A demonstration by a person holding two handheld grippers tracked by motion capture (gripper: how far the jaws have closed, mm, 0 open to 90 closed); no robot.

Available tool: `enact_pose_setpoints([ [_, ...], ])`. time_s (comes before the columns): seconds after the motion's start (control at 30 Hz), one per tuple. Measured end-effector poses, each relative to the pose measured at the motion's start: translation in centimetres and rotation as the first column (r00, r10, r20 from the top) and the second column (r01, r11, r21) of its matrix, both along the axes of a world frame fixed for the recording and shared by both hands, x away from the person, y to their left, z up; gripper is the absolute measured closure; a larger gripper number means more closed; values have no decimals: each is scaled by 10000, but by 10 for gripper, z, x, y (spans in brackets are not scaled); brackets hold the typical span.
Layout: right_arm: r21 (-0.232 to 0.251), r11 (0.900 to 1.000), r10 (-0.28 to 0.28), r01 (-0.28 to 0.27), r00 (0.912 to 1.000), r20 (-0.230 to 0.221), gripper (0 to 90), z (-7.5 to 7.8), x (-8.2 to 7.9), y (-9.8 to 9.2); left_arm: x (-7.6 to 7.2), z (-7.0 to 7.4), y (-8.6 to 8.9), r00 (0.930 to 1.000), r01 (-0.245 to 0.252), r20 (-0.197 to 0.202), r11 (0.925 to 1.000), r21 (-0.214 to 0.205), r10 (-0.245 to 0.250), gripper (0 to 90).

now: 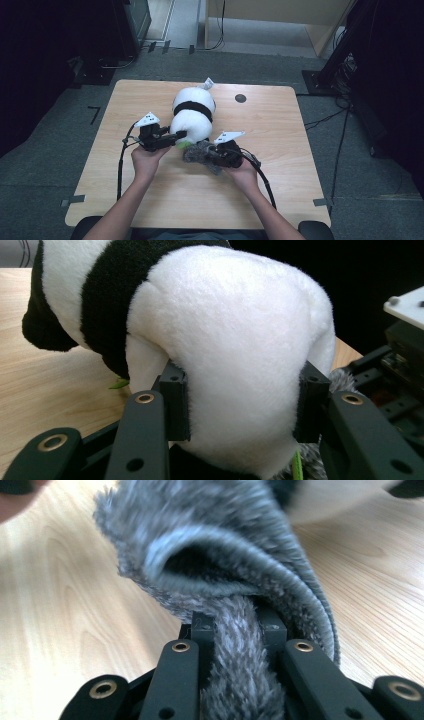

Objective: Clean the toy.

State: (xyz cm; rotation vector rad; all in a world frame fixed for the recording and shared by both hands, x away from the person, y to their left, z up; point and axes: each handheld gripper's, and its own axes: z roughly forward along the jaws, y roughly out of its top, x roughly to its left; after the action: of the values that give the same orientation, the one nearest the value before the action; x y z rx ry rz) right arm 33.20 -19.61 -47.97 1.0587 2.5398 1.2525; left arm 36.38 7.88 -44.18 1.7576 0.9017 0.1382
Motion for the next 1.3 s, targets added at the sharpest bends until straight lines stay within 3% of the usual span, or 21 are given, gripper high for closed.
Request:
enact_pose_setpoints([
  [0.13,-116,9989,-453,451,9989,-133,769,-2,6,-10,0,1,5,10000,-16,4,9999,-155,17,541],
  [0.27,192,9956,-915,922,9952,-349,769,-1,11,-22,0,1,10,10000,-99,-10,9998,-171,99,541],
  [0.43,241,9909,-1324,1324,9912,-49,769,7,12,-32,1,-2,13,9996,-269,-42,9996,-93,269,540],
  [0.6,552,9773,-2051,2047,9787,28,770,16,16,-50,1,-3,13,9995,-304,-83,9995,42,304,538],
  [0.73,1365,9588,-2527,2492,9675,85,770,28,17,-63,-1,-6,11,9993,-351,-141,9993,110,353,537],
  [0.93,1980,9574,-2307,2100,9691,878,771,54,8,-56,-3,-11,4,9990,-397,-200,9990,229,401,536],
  [1.07,2671,9458,-2238,1846,9667,1242,772,71,1,-53,-5,-12,-2,9991,-360,-197,9985,422,368,535],
  [1.13,2942,9424,-2046,1590,9701,1309,771,77,-2,-49,-6,-13,-6,9993,-278,-231,9986,449,289,535],
  [1.3,2699,9593,-1213,836,9845,1264,770,72,-7,-25,-10,-13,-16,9998,-125,-154,9987,489,133,533],
])
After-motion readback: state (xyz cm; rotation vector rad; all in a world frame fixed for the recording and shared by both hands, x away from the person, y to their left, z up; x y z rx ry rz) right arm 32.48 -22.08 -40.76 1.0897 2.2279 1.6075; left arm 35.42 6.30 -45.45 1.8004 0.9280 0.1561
